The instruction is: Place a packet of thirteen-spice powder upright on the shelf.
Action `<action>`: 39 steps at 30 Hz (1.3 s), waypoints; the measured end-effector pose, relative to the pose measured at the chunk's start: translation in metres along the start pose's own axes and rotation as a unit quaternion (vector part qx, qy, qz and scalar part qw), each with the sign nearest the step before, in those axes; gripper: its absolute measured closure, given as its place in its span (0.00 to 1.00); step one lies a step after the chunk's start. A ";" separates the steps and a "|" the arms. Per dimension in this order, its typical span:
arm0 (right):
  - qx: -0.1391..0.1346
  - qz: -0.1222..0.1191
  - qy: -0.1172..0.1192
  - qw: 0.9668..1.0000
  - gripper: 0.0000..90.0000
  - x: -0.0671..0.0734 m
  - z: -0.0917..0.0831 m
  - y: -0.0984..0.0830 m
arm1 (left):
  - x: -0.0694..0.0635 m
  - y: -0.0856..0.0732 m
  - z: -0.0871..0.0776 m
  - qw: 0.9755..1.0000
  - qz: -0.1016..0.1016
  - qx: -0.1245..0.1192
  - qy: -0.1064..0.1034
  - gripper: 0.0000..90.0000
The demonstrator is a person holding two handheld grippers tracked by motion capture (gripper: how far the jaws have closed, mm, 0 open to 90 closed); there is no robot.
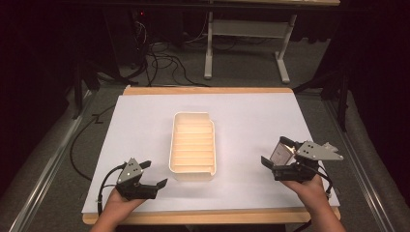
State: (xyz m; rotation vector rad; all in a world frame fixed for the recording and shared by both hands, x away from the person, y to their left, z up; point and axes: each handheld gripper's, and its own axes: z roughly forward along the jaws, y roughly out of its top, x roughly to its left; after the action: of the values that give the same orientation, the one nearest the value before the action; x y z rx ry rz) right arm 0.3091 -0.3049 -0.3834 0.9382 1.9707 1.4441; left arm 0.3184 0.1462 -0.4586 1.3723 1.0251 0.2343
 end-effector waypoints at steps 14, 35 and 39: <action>0.003 0.014 -0.055 0.998 0.07 -0.028 -0.014 -0.009 | 0.000 -0.001 0.000 1.000 0.002 0.004 -0.001 0.14; 0.028 0.052 -0.095 0.994 0.14 -0.052 -0.012 -0.043 | 0.000 0.001 -0.002 1.000 0.002 0.002 -0.001 0.14; 0.029 0.060 -0.099 0.993 0.15 -0.054 -0.012 -0.047 | 0.000 0.000 -0.001 1.000 0.001 0.004 -0.002 0.14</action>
State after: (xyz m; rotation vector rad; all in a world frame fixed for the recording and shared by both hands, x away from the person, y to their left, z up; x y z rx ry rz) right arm 0.3234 -0.3627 -0.4242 1.1964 1.8472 1.3069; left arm 0.3178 0.1472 -0.4582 1.3802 1.0224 0.2300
